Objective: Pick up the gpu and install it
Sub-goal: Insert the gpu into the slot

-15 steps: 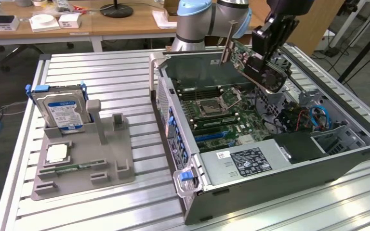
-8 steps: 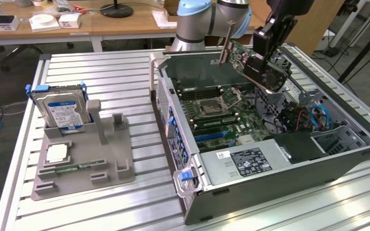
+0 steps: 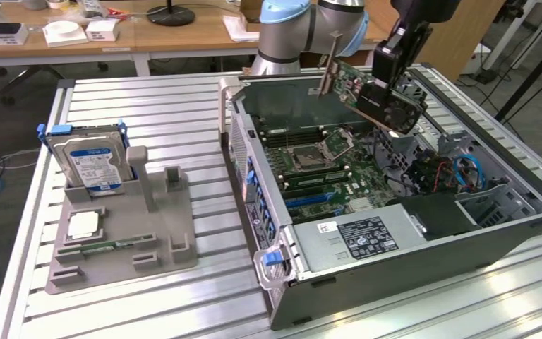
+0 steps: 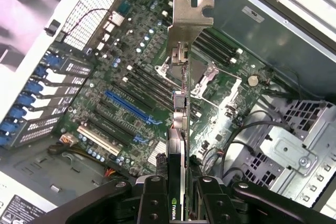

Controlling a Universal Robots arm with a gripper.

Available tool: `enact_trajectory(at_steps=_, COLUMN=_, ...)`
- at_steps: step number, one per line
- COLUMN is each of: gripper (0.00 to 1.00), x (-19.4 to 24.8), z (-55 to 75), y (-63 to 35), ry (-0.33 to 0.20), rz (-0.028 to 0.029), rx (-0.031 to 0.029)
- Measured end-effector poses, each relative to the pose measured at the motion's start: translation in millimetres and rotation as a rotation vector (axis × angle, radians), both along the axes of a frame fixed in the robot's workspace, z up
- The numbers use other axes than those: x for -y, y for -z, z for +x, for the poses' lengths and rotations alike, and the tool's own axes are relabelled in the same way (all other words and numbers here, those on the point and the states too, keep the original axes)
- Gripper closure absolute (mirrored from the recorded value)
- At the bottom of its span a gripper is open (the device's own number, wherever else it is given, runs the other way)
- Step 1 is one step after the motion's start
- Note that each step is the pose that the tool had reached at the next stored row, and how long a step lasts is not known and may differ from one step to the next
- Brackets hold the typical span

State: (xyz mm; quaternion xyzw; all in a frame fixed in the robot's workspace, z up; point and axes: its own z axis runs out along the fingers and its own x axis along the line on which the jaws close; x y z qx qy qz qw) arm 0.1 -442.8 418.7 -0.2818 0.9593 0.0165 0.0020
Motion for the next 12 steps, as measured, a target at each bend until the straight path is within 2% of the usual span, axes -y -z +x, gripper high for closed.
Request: enact_trajectory(at_steps=12, gripper=0.74, x=0.0, z=0.0, y=0.0, ry=-0.094, rz=0.0, rx=0.0)
